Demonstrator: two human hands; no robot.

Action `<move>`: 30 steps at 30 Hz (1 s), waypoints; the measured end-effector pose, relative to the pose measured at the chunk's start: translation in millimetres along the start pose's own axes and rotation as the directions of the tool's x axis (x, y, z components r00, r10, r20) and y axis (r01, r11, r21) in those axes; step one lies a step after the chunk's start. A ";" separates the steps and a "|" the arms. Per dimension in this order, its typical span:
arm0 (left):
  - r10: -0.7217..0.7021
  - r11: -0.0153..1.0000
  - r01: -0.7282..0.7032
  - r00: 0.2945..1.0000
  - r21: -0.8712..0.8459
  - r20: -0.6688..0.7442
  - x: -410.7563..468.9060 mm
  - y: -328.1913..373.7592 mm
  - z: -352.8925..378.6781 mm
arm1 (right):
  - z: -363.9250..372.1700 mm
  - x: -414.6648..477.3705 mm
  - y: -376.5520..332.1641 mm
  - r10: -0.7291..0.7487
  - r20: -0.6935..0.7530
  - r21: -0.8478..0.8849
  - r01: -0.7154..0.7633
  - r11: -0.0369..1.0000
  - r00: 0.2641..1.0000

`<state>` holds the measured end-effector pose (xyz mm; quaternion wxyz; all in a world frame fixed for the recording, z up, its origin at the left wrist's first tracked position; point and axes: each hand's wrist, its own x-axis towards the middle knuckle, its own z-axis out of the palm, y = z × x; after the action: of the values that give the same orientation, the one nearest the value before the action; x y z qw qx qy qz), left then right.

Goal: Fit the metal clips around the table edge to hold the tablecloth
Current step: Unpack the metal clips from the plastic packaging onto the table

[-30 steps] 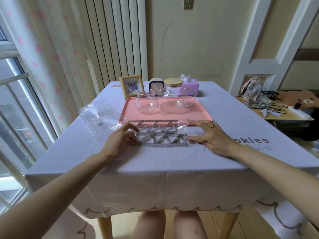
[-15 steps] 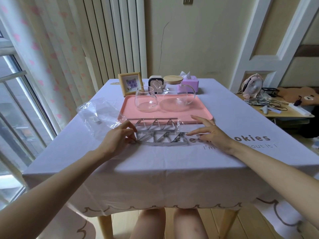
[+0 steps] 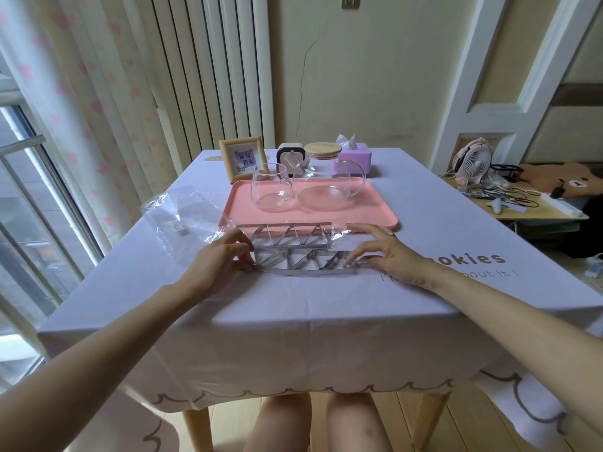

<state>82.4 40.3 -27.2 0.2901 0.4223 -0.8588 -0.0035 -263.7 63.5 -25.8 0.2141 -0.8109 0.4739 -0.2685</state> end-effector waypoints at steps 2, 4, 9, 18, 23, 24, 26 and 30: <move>0.008 1.000 -0.008 1.000 -0.005 0.020 1.1 -3.0 -0.9 | 0.0 1.5 1.0 -0.079 -0.068 -0.109 0.071 0.992 0.995; 0.012 1.000 -0.013 0.999 0.023 0.045 0.6 -5.1 -4.3 | -5.1 -1.1 4.3 -0.139 -0.123 -0.242 0.106 0.964 0.983; -0.037 0.998 0.037 0.999 0.043 0.007 -1.8 -5.5 -15.5 | -14.9 -13.8 9.5 -0.061 -0.234 -0.291 -0.010 0.957 0.970; -0.063 0.980 0.006 0.958 0.198 0.279 23.4 -2.4 -26.6 | -3.4 -0.4 -4.6 -0.145 -0.195 -0.401 0.056 0.914 0.970; -0.197 0.958 0.066 0.859 0.280 0.473 37.8 3.3 -27.2 | -5.3 0.7 -7.8 0.000 -0.146 -0.207 -0.031 0.978 0.989; -0.216 0.957 0.083 0.845 0.279 0.489 39.4 4.0 -26.3 | -5.6 -1.1 -8.1 0.020 -0.155 -0.176 -0.047 0.983 0.988; -0.243 0.956 0.118 0.832 0.270 0.498 41.7 6.6 -24.8 | -6.7 -5.3 -9.7 0.072 -0.186 -0.124 -0.096 0.988 0.980; -0.266 0.951 0.130 0.810 0.282 0.523 44.0 15.9 -27.5 | -8.6 -8.6 -10.0 0.093 -0.230 -0.128 -0.125 0.984 0.969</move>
<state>63.8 25.2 21.5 -0.0250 0.5216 -0.8510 -0.0558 -266.1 74.9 -15.2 0.1160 -0.7615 0.5566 -0.3112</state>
